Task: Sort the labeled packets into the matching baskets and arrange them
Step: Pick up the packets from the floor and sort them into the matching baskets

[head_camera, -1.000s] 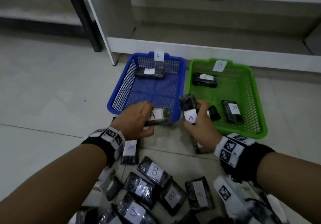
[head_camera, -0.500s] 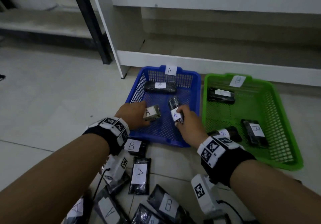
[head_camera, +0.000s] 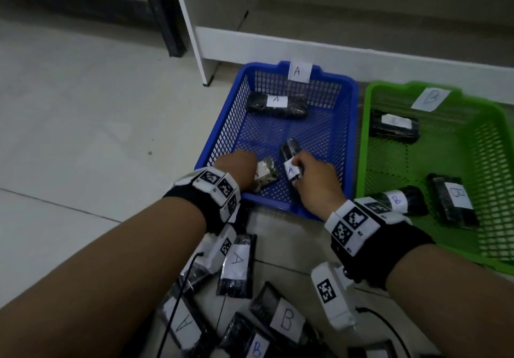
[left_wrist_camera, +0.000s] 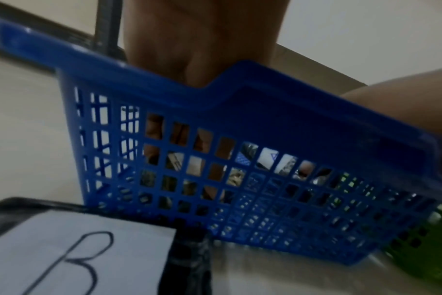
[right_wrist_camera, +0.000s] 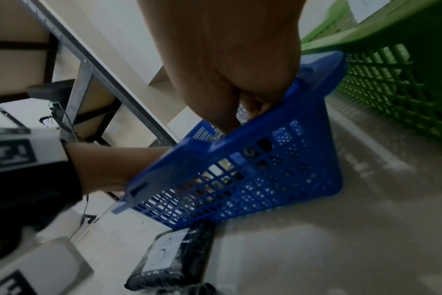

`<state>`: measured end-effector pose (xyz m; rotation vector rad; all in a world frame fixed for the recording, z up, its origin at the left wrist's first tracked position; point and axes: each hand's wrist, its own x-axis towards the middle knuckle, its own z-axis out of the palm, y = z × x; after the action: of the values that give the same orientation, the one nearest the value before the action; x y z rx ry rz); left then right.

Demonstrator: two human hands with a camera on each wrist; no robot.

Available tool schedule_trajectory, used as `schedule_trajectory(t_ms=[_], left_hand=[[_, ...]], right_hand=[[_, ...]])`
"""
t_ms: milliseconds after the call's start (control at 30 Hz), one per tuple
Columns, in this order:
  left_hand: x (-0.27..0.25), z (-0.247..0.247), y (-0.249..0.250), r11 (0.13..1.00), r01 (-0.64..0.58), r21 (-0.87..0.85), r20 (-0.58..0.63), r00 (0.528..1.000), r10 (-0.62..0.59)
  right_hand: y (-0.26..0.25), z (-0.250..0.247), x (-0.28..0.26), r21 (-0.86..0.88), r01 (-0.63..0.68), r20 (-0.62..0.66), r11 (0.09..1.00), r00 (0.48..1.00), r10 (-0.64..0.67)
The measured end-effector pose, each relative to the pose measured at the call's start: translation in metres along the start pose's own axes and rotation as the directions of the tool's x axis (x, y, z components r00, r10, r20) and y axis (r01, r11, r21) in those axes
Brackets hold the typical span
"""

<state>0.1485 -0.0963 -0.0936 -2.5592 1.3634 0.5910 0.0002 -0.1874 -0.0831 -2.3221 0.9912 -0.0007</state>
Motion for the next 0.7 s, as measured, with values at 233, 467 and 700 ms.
schedule_trajectory(t_ms=[233, 467, 700], left_hand=[[0.000, -0.005, -0.005, 0.997, -0.051, -0.061, 0.039, 0.998, 0.053], [-0.034, -0.032, -0.013, 0.946, -0.246, -0.212, -0.290, 0.940, 0.179], [-0.124, 0.001, -0.037, 0.804, -0.523, 0.282, -0.497, 0.638, 0.589]], right_hand=[[0.000, 0.001, 0.006, -0.219, -0.045, 0.162, 0.975, 0.983, 0.082], [-0.010, -0.012, -0.015, -0.027, 0.050, -0.017, 0.998, 0.999, -0.050], [-0.025, 0.006, -0.094, -0.124, 0.501, -0.260, 0.856, 0.816, -0.516]])
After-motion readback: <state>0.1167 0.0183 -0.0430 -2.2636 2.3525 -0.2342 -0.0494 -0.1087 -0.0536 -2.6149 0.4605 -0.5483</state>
